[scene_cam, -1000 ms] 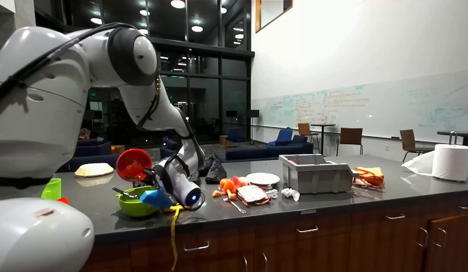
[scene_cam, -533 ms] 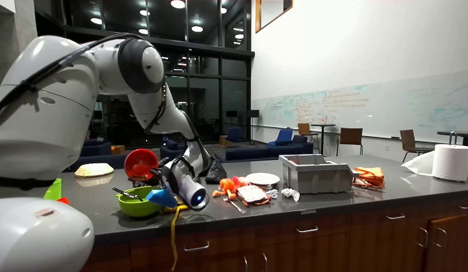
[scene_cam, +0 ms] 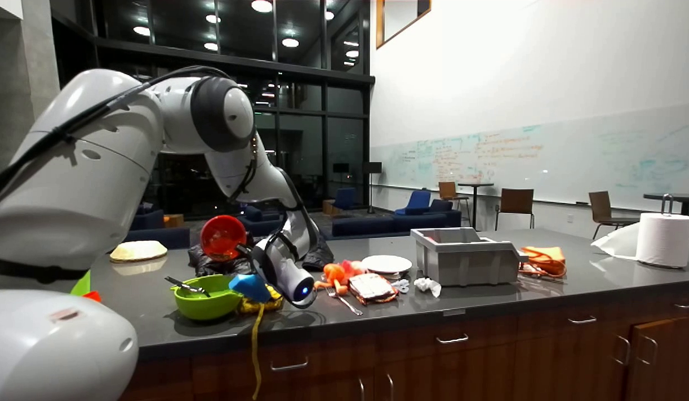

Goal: Pour the contents of the orange bowl into the green bowl

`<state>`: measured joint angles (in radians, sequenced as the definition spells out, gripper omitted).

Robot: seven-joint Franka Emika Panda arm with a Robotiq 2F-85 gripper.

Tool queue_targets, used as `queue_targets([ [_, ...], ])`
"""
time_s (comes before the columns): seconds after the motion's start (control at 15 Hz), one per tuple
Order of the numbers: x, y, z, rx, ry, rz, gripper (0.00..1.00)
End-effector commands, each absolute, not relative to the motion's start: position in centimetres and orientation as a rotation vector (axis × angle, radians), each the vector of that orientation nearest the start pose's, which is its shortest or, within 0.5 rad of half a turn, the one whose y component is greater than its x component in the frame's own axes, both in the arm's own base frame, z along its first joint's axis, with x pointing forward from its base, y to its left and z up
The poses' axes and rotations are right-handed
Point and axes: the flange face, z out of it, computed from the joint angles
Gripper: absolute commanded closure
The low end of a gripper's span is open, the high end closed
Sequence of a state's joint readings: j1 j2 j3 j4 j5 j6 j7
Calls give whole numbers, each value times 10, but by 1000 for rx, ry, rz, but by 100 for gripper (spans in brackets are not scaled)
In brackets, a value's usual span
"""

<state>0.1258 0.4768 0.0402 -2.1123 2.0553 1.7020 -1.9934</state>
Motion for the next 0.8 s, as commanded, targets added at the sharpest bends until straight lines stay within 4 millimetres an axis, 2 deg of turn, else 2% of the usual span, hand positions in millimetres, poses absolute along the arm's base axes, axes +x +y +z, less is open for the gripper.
queue_targets([
  [0.0,571,171,236,-1408,-388,-981,98],
  [0.47,569,164,239,-1423,-369,-974,98],
  [0.73,566,167,236,-1406,-357,-949,98],
])
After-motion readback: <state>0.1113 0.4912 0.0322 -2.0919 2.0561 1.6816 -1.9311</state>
